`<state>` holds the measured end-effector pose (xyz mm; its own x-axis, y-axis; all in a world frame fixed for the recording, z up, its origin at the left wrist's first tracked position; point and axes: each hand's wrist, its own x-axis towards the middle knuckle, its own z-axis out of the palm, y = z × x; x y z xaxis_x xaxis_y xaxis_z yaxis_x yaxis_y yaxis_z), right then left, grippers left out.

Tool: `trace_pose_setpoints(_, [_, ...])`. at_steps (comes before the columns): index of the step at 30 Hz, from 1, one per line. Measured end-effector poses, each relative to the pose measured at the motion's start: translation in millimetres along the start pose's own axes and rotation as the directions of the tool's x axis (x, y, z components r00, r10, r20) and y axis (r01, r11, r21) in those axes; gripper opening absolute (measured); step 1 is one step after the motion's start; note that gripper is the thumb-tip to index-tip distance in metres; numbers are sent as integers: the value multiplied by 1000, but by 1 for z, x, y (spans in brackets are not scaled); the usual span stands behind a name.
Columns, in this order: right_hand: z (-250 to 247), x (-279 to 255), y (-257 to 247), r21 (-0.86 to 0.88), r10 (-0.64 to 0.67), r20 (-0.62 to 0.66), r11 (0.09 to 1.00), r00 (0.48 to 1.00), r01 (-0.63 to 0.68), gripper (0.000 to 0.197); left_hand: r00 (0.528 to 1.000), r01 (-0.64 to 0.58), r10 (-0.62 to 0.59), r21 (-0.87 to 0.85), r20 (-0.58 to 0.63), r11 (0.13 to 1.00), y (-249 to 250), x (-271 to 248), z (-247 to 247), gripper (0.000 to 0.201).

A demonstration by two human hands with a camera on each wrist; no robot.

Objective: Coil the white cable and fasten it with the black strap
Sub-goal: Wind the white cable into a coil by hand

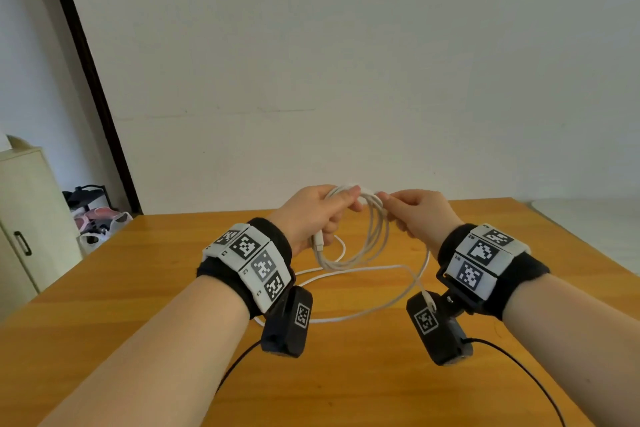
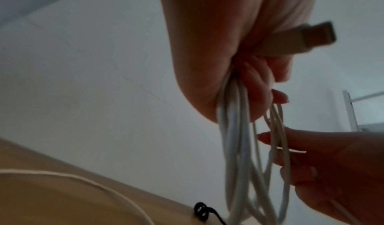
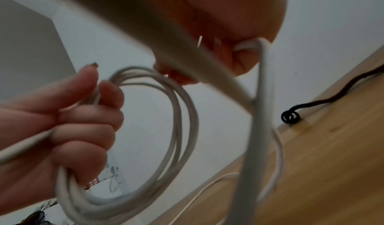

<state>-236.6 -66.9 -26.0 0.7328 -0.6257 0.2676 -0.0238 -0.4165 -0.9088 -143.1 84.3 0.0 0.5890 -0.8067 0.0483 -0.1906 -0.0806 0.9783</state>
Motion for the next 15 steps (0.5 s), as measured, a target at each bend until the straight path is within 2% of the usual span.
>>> trace_pose_setpoints(4, [-5,-4,1,14,-38,-7,999,999,38,21,993,77,-84,-93,-79,993,-2,3,-7,40])
trace_pose_setpoints(8, [-8,0,-1,-17,-89,-101,996,991,88,22,993,119,-120,22,6,993,-3,-1,-3,43])
trace_pose_setpoints(10, [-9,3,-2,-29,-98,-108,995,989,96,22,993,108,-112,68,46,992,-1,-5,0,42])
trace_pose_setpoints(12, [-8,5,-2,-44,-101,-94,994,990,97,22,992,86,-89,38,88,996,2,-5,4,38])
trace_pose_setpoints(15, [-1,4,1,3,-37,-98,999,994,38,25,993,71,-61,-106,100,992,7,-3,7,37])
